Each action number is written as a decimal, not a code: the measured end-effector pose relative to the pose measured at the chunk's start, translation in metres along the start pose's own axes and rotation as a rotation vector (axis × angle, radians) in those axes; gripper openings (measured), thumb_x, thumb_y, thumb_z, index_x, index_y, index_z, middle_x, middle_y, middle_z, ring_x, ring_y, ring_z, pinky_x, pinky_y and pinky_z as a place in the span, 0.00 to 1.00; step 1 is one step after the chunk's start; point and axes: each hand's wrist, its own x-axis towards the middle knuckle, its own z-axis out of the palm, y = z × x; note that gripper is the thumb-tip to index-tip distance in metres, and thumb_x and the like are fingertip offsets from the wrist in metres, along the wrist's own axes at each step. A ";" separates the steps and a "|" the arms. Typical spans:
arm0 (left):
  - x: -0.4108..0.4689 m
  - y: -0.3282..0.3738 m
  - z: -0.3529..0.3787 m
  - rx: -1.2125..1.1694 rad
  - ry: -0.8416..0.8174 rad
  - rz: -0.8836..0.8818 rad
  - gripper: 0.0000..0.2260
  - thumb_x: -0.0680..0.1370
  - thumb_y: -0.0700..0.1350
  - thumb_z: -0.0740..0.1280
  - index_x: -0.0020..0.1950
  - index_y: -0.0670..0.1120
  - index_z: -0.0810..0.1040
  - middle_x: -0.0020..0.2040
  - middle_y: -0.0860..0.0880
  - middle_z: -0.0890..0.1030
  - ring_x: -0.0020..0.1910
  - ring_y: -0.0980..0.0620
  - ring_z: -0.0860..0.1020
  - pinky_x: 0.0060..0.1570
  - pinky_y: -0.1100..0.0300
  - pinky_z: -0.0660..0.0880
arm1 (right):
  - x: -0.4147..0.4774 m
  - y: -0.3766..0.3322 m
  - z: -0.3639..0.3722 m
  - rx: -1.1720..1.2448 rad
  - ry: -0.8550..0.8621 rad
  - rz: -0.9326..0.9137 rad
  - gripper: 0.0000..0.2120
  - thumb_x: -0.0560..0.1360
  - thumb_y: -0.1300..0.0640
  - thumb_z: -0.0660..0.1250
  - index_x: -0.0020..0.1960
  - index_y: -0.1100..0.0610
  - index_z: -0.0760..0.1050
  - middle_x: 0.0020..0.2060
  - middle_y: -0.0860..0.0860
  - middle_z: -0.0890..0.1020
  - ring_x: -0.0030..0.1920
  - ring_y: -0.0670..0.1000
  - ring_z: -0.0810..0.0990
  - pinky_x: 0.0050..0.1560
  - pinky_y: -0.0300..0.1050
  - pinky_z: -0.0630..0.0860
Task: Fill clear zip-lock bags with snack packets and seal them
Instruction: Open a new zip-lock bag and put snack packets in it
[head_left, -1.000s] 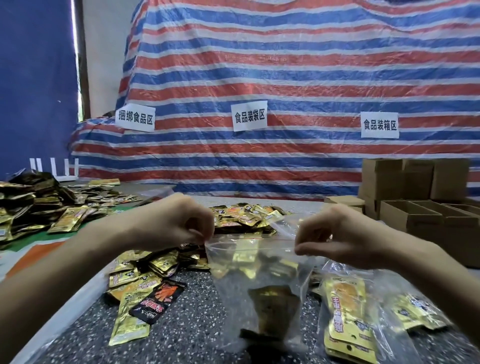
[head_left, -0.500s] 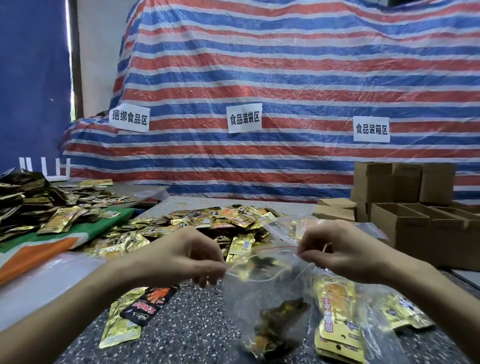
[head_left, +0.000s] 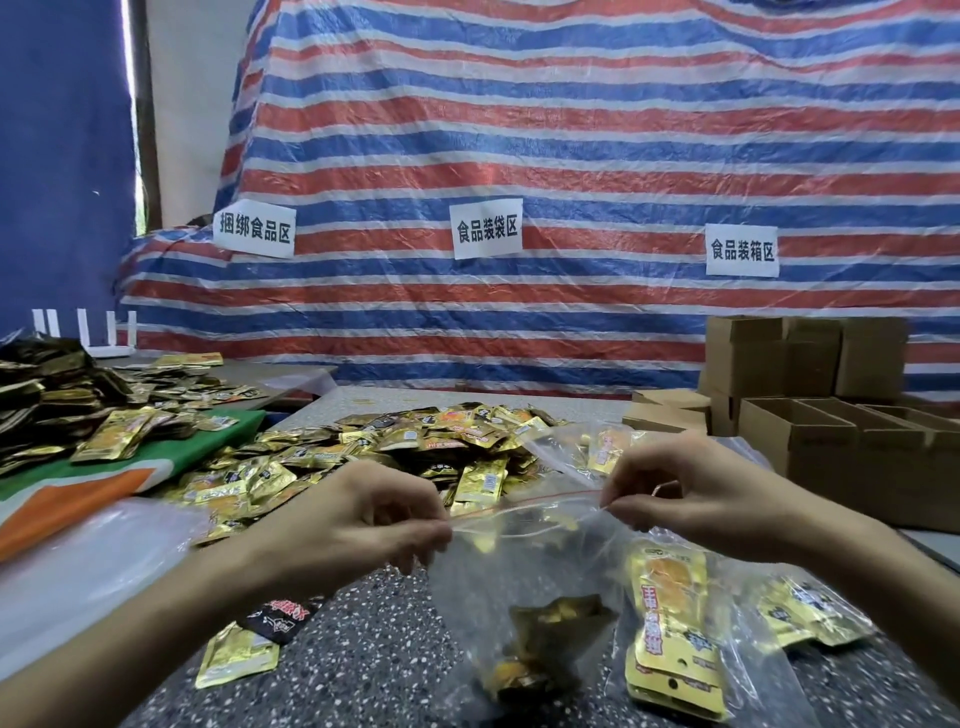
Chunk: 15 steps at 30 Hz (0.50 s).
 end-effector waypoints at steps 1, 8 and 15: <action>-0.001 0.000 -0.003 -0.028 0.008 0.012 0.05 0.76 0.51 0.69 0.42 0.54 0.83 0.37 0.53 0.84 0.37 0.55 0.81 0.38 0.62 0.76 | -0.003 -0.001 -0.005 0.047 -0.042 -0.012 0.04 0.77 0.60 0.71 0.47 0.53 0.83 0.43 0.51 0.84 0.45 0.49 0.83 0.50 0.48 0.81; 0.015 -0.007 -0.022 -0.111 0.265 -0.018 0.06 0.69 0.49 0.74 0.41 0.48 0.88 0.37 0.49 0.86 0.36 0.48 0.84 0.39 0.55 0.80 | 0.004 -0.004 -0.021 0.282 -0.077 -0.019 0.05 0.76 0.68 0.69 0.50 0.63 0.82 0.44 0.58 0.84 0.45 0.55 0.83 0.47 0.46 0.81; 0.031 -0.025 -0.011 -0.130 0.350 -0.101 0.02 0.68 0.44 0.77 0.38 0.47 0.87 0.36 0.48 0.86 0.35 0.55 0.83 0.35 0.65 0.78 | 0.012 0.006 -0.004 0.160 -0.049 0.083 0.07 0.76 0.65 0.70 0.47 0.55 0.84 0.43 0.58 0.84 0.45 0.55 0.83 0.48 0.47 0.82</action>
